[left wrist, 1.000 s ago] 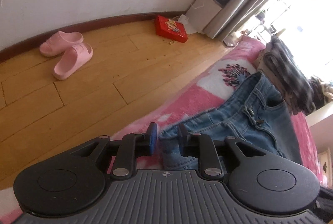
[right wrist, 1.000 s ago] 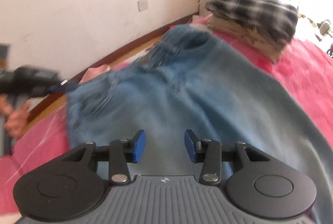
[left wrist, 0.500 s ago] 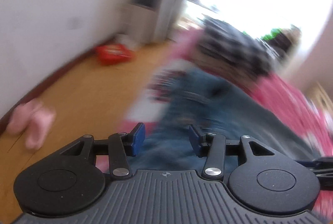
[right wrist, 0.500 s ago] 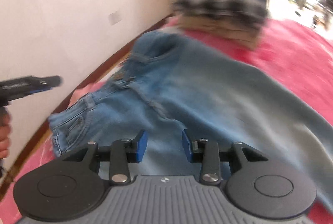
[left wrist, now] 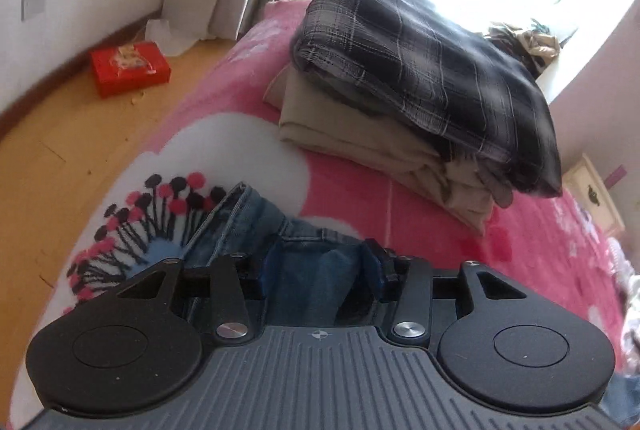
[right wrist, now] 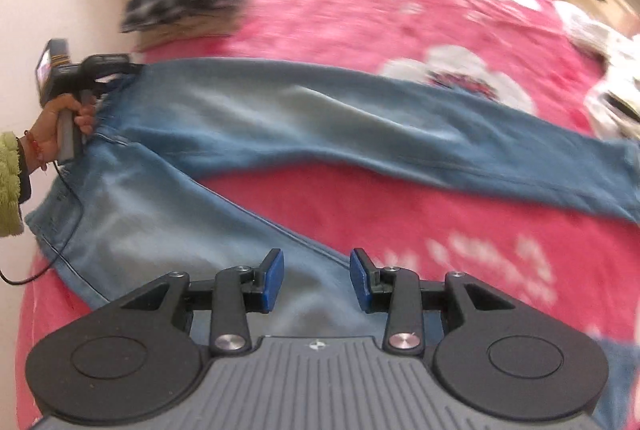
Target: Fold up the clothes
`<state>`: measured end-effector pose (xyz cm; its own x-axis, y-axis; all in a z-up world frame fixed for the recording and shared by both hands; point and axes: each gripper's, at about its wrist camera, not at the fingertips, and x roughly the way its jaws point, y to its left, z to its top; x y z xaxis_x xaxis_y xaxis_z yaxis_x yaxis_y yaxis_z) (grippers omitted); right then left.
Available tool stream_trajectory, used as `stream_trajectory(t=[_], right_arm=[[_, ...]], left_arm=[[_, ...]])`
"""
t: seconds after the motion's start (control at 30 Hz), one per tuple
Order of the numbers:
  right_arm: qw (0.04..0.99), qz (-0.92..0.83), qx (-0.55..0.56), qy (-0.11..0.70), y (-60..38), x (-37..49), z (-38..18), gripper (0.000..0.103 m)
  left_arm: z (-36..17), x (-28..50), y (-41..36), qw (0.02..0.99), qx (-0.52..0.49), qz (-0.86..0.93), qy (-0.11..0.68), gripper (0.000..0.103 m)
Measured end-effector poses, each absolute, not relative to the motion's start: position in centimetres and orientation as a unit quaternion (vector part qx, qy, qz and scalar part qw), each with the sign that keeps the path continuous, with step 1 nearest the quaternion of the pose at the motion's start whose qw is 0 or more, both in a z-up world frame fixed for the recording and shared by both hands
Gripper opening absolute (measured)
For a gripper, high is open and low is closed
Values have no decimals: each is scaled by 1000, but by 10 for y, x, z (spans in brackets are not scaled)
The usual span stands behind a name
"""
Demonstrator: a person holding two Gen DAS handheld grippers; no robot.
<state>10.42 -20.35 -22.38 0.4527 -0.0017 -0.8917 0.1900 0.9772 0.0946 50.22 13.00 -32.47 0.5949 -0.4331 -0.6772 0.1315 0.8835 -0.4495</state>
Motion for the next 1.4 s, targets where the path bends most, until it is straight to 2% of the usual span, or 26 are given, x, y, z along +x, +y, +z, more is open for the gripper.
stream_trajectory(t=[0.17,0.2,0.27,0.4,0.5,0.63,0.9,1.07,1.3,1.4], right_arm=[[851,-82,115,507,-239,89,-224,39],[853,-86,122,499,-247,90,-224,39],[858,-96,135,485,-266,93,-227,39],[861,-129,157,467,-311,105,-243,39],[849,-157,206,461,-347,96,-251,39],[829,-168,289,449,-384,50,-249,39],[708,-258,489,439,-443,-117,-280,42],[655,-291,577,392,-445,-196,-310,42],[629,-305,640,319,-458,-211,-356,42],[598,-285,679,316,-450,-213,-377,42]], left_arm=[[-304,499,149,848,-219,-164,454,48],[-299,497,153,844,-223,-162,459,54],[-283,488,157,853,-204,-150,457,62],[-254,461,159,862,-157,-139,461,65],[-240,410,159,853,-142,-136,484,68],[-236,332,165,834,-155,-105,520,69],[-284,199,195,790,-254,48,555,69],[-291,181,188,792,-259,53,551,68],[-284,181,168,807,-225,25,545,68],[-284,179,169,807,-232,27,543,67]])
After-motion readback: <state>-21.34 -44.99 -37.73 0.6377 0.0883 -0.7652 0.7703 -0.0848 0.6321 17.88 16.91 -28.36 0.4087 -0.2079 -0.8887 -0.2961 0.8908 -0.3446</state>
